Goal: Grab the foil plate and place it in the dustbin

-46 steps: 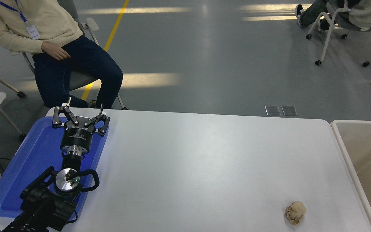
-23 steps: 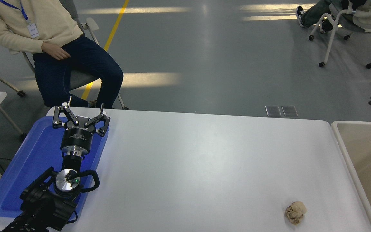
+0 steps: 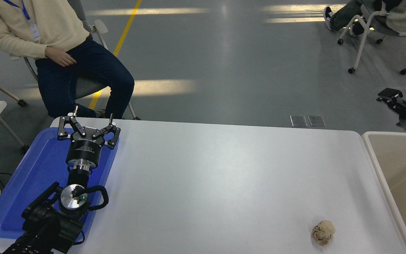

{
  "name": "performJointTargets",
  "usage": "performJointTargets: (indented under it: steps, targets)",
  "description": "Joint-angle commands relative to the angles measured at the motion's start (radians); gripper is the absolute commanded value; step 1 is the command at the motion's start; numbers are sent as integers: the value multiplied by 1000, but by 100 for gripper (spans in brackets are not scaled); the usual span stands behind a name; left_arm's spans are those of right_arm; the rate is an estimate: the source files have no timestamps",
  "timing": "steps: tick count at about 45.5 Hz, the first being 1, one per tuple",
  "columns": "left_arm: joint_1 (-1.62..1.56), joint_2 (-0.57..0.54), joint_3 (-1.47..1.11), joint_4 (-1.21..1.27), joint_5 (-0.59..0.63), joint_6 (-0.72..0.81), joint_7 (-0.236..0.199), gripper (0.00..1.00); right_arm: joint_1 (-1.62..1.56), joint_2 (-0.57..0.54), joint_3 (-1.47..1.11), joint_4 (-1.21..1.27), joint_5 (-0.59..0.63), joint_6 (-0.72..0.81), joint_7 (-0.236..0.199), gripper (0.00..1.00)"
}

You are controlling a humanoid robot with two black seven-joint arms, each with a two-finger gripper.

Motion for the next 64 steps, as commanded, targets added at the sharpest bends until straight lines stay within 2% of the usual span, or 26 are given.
performJointTargets:
  steps: [1, 12, 25, 31, 41, 55, 64]
  targets:
    - [0, 0, 0, 0, 0, 0, 0, 100, 212, 50, -250, 228, -6, 1, 3, 100]
    - [0, 0, 0, 0, 1, 0, 2, 100, 393, 177, -446, 414, -8, 4, 55, 100]
    - [0, 0, 0, -2, 1, 0, 2, 100, 560, 216, -486, 647, -127, 47, 55, 100]
    - [0, 0, 0, 0, 1, 0, 2, 100, 626, 273, -497, 734, -146, 78, 55, 100]
    - [0, 0, 0, 0, 0, 0, 2, 100, 654, 362, -456, 799, -129, 124, 54, 100]
    - [0, 0, 0, 0, 0, 0, 2, 100, 681, 392, -440, 813, -123, 262, 54, 100]
    - [0, 0, 0, 0, 1, 0, 2, 100, 675, 457, -437, 761, -40, 278, 45, 100]
